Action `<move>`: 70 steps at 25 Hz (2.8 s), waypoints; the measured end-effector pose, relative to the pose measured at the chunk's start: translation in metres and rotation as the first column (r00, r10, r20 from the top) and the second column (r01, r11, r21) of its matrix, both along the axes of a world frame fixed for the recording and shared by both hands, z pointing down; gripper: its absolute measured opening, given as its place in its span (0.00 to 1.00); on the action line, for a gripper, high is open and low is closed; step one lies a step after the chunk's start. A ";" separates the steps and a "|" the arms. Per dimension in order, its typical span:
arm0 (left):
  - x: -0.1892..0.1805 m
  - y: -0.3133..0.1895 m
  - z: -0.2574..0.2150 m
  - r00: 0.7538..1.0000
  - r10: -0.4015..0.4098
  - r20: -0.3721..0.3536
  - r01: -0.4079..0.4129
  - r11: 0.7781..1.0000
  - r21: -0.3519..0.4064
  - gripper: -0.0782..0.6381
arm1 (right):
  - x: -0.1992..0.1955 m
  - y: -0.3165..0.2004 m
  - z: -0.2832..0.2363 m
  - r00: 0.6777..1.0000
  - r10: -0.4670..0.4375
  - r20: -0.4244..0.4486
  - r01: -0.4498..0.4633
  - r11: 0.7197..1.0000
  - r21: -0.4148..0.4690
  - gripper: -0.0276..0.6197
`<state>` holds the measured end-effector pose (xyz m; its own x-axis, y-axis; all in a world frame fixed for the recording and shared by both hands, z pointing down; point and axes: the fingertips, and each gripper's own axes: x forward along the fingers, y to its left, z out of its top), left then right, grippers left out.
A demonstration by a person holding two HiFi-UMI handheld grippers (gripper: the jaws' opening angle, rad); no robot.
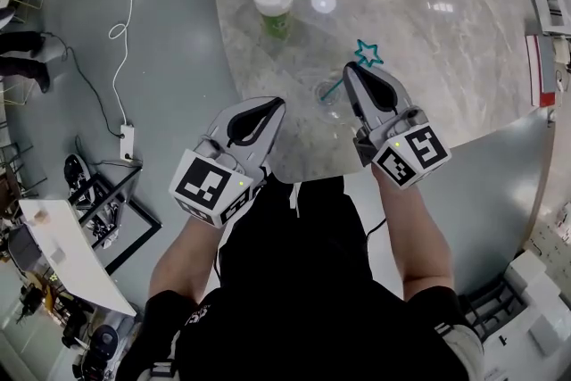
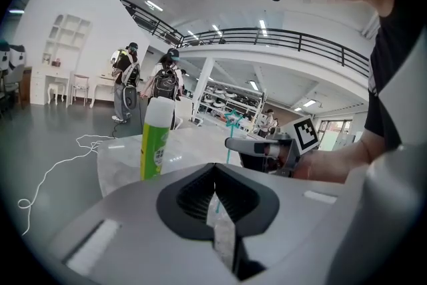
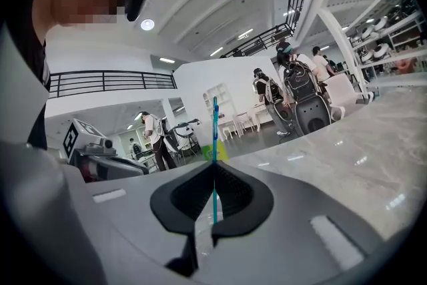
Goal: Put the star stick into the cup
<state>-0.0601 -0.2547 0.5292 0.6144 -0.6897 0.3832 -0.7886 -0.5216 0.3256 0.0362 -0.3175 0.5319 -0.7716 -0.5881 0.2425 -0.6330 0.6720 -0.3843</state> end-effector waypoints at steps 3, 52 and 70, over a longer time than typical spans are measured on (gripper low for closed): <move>-0.005 0.003 0.008 1.000 -0.001 0.004 0.001 1.000 -0.015 0.11 | -0.006 0.001 0.010 1.000 0.001 -0.009 -0.001 1.000 -0.027 0.07; -0.008 0.051 -0.034 0.999 0.009 -0.034 -0.009 1.000 -0.008 0.11 | 0.027 0.051 0.037 0.992 0.113 -0.054 -0.125 0.942 -0.310 0.52; -0.021 0.098 -0.084 0.993 0.072 -0.098 -0.066 0.996 0.065 0.11 | 0.054 0.128 0.004 0.959 0.281 -0.029 -0.275 0.907 -0.318 0.52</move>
<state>-0.0810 -0.1567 0.4455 0.6946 -0.6646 0.2754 -0.7150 -0.5953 0.3667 0.0897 -0.1898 0.5359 -0.5937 -0.6743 0.4392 -0.7678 0.3113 -0.5600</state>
